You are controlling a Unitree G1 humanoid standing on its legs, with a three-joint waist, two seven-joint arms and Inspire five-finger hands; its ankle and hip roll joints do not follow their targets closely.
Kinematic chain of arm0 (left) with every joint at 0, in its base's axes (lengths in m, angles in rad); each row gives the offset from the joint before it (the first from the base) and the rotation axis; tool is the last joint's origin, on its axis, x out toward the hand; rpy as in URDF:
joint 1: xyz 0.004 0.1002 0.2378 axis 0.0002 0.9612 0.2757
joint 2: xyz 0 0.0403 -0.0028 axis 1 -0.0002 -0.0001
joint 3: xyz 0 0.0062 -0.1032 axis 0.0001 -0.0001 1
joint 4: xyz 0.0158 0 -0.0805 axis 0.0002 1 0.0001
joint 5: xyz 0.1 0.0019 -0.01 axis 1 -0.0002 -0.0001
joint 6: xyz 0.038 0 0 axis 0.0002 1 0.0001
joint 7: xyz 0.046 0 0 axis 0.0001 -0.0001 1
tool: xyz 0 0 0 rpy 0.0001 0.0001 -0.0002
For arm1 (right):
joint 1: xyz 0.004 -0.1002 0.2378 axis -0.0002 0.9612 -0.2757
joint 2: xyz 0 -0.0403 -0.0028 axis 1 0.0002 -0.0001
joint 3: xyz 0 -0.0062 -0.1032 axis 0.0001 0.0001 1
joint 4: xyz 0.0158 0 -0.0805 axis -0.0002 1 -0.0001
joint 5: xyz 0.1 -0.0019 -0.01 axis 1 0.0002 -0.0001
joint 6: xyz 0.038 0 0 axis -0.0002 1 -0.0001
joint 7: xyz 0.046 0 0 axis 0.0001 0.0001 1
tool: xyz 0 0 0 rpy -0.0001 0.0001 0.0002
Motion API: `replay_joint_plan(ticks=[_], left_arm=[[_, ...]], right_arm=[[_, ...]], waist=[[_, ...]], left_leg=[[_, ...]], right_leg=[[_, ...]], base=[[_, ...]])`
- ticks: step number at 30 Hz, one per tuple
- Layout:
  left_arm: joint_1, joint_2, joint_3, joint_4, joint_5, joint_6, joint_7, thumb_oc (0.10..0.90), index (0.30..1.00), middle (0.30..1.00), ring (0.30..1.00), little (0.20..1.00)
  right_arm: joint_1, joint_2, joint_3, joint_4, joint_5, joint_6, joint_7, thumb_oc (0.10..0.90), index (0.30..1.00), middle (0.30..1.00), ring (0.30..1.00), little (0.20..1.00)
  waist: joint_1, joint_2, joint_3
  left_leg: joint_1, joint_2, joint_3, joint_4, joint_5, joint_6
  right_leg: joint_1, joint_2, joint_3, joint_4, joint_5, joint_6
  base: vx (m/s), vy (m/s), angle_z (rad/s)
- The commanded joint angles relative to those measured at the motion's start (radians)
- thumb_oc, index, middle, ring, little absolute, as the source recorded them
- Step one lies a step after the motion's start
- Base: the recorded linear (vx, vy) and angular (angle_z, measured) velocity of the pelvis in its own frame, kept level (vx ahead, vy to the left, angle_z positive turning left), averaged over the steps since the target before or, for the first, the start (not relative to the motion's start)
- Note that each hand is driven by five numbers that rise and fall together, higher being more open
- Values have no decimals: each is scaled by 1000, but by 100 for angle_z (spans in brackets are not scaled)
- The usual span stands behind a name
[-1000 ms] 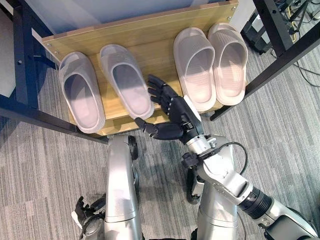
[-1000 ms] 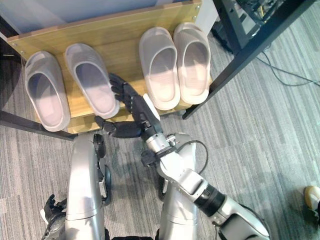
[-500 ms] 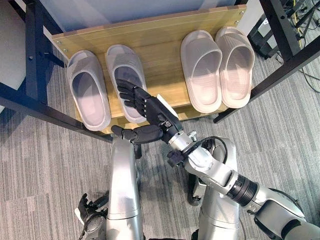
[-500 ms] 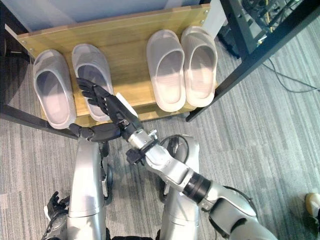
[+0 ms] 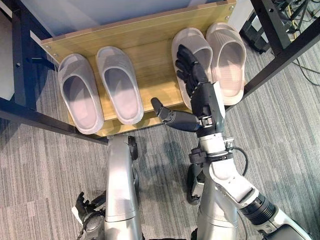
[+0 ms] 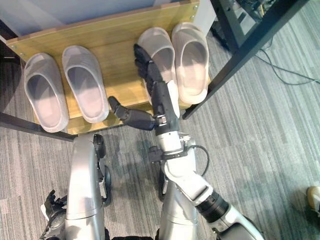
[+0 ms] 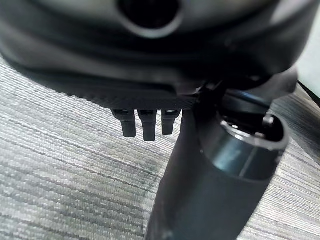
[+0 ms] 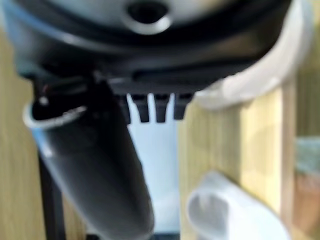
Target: Arrange the slippers neatly on the shoe rack.
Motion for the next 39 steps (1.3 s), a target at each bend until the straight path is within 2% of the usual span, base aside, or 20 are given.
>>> replay_joint_plan(ticks=[1,3,5,7,16,22,28,35,39], left_arm=[[51,10,-45,32,13,-40,47,800,900,900,900,900],[51,10,-46,33,9,-38,43,800,900,900,900,900],[45,7,-59,31,-8,-36,30,800,900,900,900,900],[47,6,-67,27,-23,-35,22,800,900,900,900,900],[11,9,-83,22,-33,-18,-16,800,900,900,900,900],[6,-1,-114,23,-66,-9,-45,800,900,900,900,900],[-4,-9,-141,12,-85,6,-59,800,900,900,900,900],[-9,-14,-163,22,-99,20,-86,800,900,900,900,900],[-10,-24,-159,40,-122,30,-117,800,900,900,900,900]], right_arm=[[-70,19,3,-110,93,-116,43,800,900,900,900,900],[-74,25,10,-98,109,-115,53,800,900,900,900,900],[-88,52,44,-43,202,-112,96,800,900,900,900,900],[-97,58,61,-24,241,-110,113,800,900,900,900,900],[-171,30,124,1,301,-58,210,800,900,900,900,900],[-217,36,196,47,481,-28,290,800,900,900,900,900],[-247,35,241,53,558,-9,313,800,900,900,900,900],[-304,40,280,58,602,9,344,800,900,900,900,900],[-344,13,269,63,550,9,344,800,900,900,900,900]], waist=[[59,1,-29],[60,3,-29],[64,8,-29],[65,8,-29],[70,1,-29],[78,2,-29],[83,-2,-29],[89,-1,-29],[90,0,-29]], left_leg=[[-11,-46,1,17,-32,111],[-11,-46,0,17,-32,110],[-11,-44,-1,20,-32,108],[-11,-44,-1,20,-32,108],[-11,-46,-5,17,-31,103],[-11,-47,-8,15,-29,98],[-11,-46,-8,15,-32,95],[-11,-47,-9,15,-32,93],[-11,-49,-12,19,-33,93]], right_leg=[[80,-15,71,62,-13,-102],[80,-15,70,62,-13,-102],[80,-16,69,65,-13,-100],[80,-17,70,65,-13,-100],[80,-17,66,65,-7,-98],[80,-15,67,64,-5,-97],[80,-17,70,66,-1,-97],[80,-14,68,64,4,-95],[80,-14,70,65,6,-93]], base=[[0,0,0],[0,0,0],[0,0,0],[0,0,0],[0,0,0],[0,0,0],[0,0,0],[0,0,0],[0,0,0]])
